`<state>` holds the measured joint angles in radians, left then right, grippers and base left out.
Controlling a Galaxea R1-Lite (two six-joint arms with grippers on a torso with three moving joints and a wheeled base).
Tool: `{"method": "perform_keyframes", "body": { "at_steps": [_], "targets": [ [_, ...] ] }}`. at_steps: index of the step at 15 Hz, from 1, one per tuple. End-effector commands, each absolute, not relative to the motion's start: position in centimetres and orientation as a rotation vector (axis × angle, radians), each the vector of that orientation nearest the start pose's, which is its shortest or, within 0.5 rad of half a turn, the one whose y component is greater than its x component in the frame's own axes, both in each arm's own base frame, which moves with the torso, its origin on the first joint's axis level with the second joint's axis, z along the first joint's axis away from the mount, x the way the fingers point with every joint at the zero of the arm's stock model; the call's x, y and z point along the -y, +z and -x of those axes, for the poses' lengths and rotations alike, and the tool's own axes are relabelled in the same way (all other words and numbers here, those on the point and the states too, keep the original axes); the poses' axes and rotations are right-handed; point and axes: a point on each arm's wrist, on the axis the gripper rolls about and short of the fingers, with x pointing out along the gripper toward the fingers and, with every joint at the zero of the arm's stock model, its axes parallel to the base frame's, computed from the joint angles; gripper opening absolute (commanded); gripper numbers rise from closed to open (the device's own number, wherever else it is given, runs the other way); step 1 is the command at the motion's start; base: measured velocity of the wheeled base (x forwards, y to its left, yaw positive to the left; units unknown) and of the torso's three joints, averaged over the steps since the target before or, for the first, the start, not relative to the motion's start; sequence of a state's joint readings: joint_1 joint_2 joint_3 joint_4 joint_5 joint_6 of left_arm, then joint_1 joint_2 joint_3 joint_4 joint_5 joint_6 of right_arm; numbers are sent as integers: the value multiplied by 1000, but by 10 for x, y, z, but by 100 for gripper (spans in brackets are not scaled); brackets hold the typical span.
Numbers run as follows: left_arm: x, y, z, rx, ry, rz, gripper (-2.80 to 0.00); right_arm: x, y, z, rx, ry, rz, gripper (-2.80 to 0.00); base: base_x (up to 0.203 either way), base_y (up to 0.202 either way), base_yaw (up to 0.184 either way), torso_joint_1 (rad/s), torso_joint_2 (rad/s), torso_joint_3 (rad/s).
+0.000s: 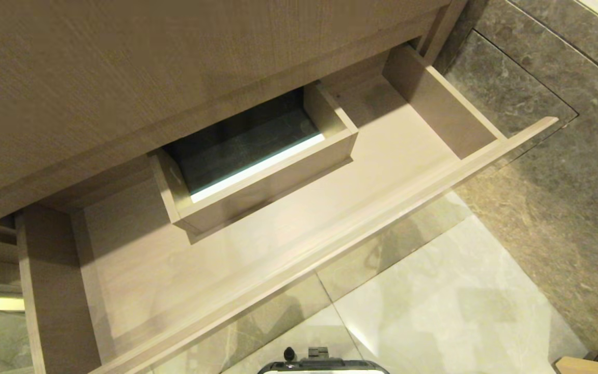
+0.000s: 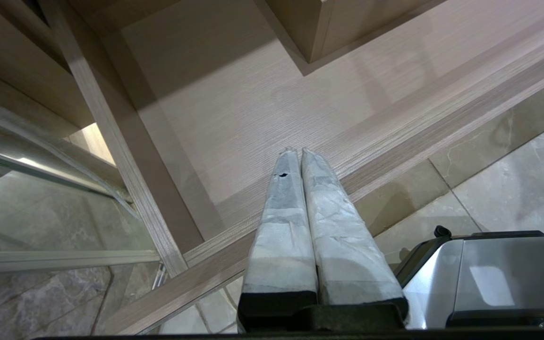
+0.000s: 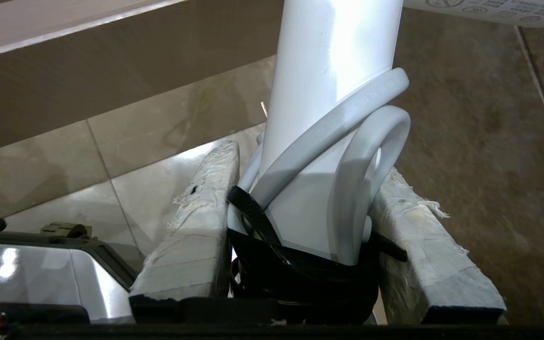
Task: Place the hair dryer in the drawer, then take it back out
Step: Place it on the countertop
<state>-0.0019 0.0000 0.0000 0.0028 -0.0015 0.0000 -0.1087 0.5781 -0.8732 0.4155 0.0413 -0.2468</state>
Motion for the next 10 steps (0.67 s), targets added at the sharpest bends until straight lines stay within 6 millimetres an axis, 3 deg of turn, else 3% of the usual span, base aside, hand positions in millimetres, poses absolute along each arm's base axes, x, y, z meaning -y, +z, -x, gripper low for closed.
{"method": "perform_keyframes", "body": {
  "at_steps": [1,5,10],
  "targets": [
    [0,75,23,-5,-3,0,-280,-1,274,4,-132,-53,239,-280,0,0,0,0,0,0],
    [0,75,23,-5,-5,0,-280,-1,273,5,-120,-83,241,-280,1,-1,40,3,1,0],
    [0,75,23,-5,-4,0,-280,-1,272,4,-123,-81,241,-280,1,-6,169,4,3,1]
  ]
}}
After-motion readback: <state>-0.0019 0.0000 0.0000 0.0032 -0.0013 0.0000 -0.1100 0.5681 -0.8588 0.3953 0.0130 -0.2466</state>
